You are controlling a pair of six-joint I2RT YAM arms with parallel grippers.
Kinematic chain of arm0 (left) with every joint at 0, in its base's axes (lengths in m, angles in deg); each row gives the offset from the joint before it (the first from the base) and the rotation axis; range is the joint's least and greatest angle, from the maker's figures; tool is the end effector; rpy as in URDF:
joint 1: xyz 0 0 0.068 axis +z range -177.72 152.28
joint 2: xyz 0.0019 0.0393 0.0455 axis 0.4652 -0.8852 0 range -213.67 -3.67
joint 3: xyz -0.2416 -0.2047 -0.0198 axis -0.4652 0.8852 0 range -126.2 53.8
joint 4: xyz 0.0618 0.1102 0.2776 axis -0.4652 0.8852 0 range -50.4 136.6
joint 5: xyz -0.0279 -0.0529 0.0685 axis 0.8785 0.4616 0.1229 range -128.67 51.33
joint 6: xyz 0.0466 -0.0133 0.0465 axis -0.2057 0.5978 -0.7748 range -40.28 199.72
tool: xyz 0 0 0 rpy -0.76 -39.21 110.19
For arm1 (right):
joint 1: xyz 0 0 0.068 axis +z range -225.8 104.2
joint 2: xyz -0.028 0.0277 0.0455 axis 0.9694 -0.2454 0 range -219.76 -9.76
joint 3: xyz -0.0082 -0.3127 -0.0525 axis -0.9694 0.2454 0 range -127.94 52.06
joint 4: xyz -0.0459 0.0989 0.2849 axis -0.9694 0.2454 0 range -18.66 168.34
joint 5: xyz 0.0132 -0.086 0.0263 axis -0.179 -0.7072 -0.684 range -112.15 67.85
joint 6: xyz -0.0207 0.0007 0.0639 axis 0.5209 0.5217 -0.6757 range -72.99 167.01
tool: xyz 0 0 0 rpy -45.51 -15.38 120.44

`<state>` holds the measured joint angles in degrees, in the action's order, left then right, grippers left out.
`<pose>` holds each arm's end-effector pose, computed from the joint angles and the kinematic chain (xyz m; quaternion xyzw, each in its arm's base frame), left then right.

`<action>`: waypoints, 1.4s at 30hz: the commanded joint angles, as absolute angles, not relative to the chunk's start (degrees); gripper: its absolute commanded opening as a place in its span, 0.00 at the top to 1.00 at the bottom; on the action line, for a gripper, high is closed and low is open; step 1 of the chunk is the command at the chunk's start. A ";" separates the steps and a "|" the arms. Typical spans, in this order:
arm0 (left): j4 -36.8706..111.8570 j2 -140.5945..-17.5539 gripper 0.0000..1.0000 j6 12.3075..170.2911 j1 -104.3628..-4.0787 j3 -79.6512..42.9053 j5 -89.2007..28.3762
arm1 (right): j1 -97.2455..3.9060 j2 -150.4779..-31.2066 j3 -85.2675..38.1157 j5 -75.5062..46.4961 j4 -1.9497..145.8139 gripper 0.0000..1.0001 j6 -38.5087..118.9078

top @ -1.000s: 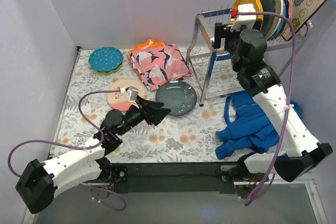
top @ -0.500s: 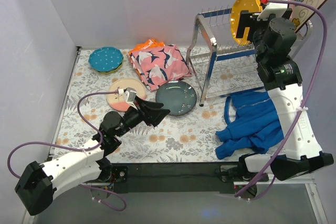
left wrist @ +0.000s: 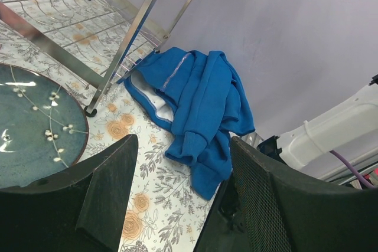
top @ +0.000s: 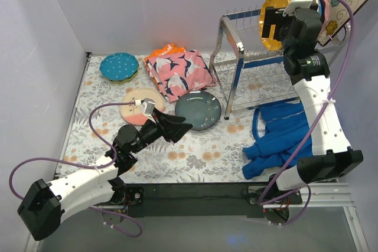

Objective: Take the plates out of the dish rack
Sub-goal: Unload the plate from the dish rack.

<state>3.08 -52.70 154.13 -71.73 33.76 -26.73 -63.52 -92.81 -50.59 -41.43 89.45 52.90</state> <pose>0.1548 -0.1649 0.2753 -0.0965 0.6532 -0.6776 0.3239 0.3567 0.0595 0.5782 0.0099 0.6983 -0.0774 0.7115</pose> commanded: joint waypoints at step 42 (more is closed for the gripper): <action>3.83 -51.57 0.39 153.46 -71.84 33.23 -26.98 | -69.91 -94.31 -50.33 -29.00 83.03 0.96 56.15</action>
<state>3.19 -52.22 154.26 -71.73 33.76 -26.23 -70.15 -95.93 -49.46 -29.24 86.19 55.20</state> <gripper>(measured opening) 0.618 0.333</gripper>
